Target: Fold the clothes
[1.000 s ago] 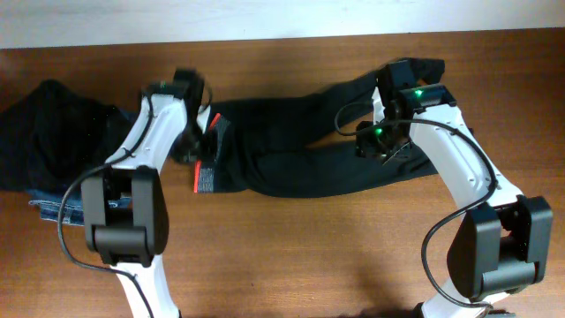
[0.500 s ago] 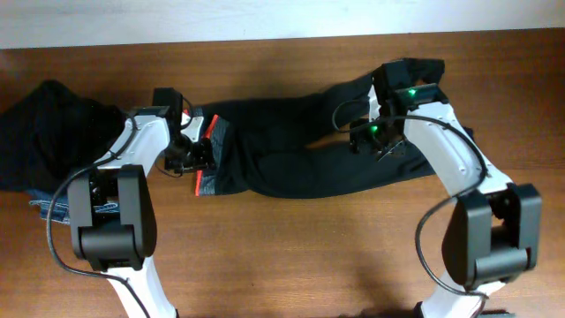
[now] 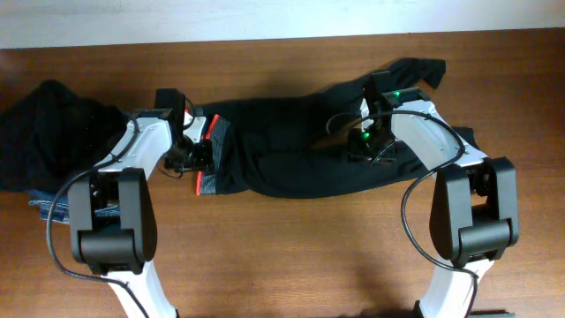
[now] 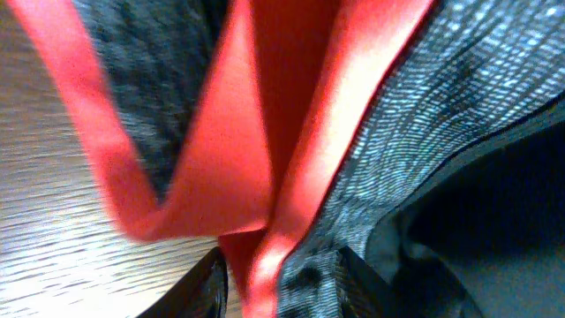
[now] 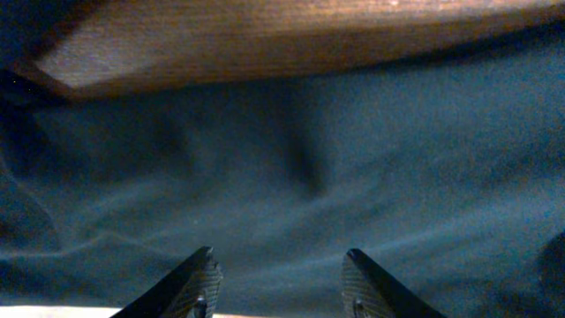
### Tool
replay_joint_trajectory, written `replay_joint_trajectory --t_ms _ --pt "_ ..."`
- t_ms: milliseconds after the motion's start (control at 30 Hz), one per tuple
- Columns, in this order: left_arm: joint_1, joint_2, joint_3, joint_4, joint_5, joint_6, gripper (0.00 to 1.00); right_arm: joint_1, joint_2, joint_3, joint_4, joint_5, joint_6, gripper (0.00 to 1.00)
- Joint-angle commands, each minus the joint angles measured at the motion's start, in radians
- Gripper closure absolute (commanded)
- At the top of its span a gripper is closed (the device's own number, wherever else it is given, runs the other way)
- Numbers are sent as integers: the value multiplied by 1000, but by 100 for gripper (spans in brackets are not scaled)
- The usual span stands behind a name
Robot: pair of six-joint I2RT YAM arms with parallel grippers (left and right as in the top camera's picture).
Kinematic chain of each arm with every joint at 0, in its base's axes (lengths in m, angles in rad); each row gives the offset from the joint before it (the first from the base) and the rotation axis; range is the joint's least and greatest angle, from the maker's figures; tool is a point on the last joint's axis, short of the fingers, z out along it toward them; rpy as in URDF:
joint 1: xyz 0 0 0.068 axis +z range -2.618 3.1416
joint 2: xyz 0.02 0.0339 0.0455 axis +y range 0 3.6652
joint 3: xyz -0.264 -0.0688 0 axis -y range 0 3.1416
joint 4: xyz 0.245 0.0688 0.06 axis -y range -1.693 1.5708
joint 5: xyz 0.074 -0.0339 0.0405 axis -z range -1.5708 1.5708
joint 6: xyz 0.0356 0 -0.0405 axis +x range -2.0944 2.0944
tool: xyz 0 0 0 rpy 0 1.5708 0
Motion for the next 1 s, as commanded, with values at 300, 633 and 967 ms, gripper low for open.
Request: replay_joint_trajectory --t_ms 300,633,967 --pt "-2 -77 -6 54 -18 24 55 5 8 -126 102 -17 -24 51" --pt "-55 -74 -35 42 1 31 54 5 8 -215 213 -17 0 60" --pt "-60 -74 -71 72 -182 31 55 5 8 -221 254 -17 2 66"
